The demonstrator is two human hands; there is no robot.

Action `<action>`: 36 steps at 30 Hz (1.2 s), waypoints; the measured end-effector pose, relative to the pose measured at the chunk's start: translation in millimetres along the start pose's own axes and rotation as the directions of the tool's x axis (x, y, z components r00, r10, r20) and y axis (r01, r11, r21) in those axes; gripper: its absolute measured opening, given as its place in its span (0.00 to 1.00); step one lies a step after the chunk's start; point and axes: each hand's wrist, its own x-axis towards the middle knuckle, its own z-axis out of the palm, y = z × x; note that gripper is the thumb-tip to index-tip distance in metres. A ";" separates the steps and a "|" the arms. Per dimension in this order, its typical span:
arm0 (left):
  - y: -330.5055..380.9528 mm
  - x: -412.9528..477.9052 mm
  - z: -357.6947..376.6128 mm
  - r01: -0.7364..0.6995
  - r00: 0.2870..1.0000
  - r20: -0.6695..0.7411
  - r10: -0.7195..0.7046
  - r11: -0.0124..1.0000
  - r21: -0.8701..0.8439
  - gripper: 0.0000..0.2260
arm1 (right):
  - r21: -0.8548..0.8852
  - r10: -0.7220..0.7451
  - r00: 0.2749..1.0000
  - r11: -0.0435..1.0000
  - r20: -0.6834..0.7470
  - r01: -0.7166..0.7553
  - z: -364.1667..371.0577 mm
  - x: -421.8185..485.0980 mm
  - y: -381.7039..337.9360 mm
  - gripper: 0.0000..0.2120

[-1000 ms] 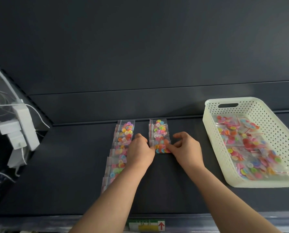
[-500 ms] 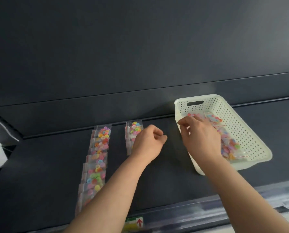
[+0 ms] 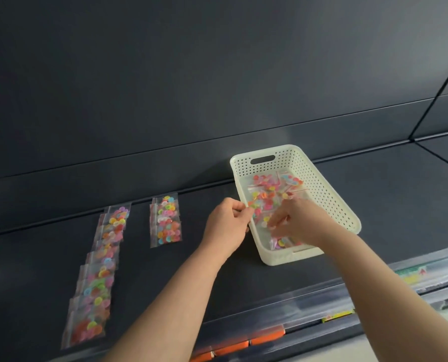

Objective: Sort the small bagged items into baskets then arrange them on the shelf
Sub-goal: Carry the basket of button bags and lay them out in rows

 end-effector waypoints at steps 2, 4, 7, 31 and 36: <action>3.1 0.0 5.0 0.013 1.000 -0.014 -0.013 1.000 0.000 0.04 | -0.067 -0.027 0.994 0.997 0.110 0.035 -0.2 4.0 2.8 0.07; 4.7 -0.8 7.2 0.026 0.999 -0.023 -0.026 1.000 -0.001 0.04 | -0.164 -0.051 0.991 0.984 0.123 0.071 1.3 9.0 3.6 0.06; 4.5 -3.4 6.0 0.039 0.998 -0.046 -0.039 0.999 -0.014 0.05 | -0.186 -0.080 0.992 0.978 0.097 0.097 0.3 10.8 3.7 0.04; -70.5 -40.5 -125.1 0.197 0.965 -0.148 -0.214 0.973 -0.121 0.06 | 0.661 0.061 0.997 0.750 -0.049 -0.013 80.2 12.7 -129.5 0.04; -102.8 -45.6 -137.7 0.292 0.941 -0.175 -0.288 0.956 -0.001 0.06 | 0.682 0.126 0.991 0.722 0.033 -0.115 115.9 12.4 -142.4 0.03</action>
